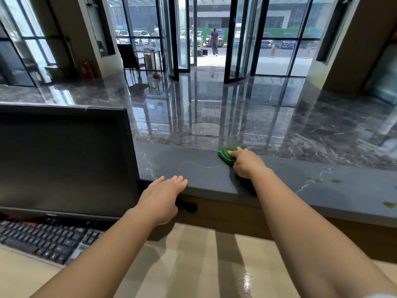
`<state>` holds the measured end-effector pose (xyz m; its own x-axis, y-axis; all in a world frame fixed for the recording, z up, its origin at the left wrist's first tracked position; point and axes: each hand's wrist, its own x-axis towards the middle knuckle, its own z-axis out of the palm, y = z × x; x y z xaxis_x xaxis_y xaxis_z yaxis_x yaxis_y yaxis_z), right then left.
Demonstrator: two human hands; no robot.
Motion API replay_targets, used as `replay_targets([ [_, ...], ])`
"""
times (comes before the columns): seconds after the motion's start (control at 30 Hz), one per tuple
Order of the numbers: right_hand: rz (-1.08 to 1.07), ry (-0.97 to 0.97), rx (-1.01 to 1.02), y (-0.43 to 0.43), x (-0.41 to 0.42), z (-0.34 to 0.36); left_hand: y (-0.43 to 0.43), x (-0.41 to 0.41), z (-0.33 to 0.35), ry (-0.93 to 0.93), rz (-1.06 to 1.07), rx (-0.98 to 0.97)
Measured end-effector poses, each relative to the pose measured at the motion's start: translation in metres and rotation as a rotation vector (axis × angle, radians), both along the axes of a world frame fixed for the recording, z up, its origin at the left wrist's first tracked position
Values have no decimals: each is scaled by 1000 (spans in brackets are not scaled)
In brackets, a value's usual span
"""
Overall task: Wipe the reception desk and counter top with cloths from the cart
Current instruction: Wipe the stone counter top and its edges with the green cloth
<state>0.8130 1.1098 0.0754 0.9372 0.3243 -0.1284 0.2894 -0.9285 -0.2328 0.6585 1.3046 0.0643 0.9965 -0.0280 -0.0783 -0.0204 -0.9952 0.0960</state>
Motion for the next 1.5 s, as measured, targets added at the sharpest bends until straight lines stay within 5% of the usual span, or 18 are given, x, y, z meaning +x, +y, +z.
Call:
replay_targets([
  [0.23, -318, -17, -21, -122, -13, 2, -5, -2, 1, 20, 10, -6],
  [0.43, -410, -52, 13, -111, -27, 1, -5, 0, -1, 23, 18, -1],
  [0.77, 49, -111, 62, 41, -85, -11, -21, -1, 2, 34, 63, 99],
  [0.97, 138, -41, 155, 17, -89, -14, -24, -2, 4, 56, 82, 125],
  [1.33, -353, -134, 110, -179, -94, -15, -35, -11, 3, -1, 108, 173],
  [1.5, -471, -232, 33, -182, -101, -27, -38, -29, -6, -177, 74, 182],
])
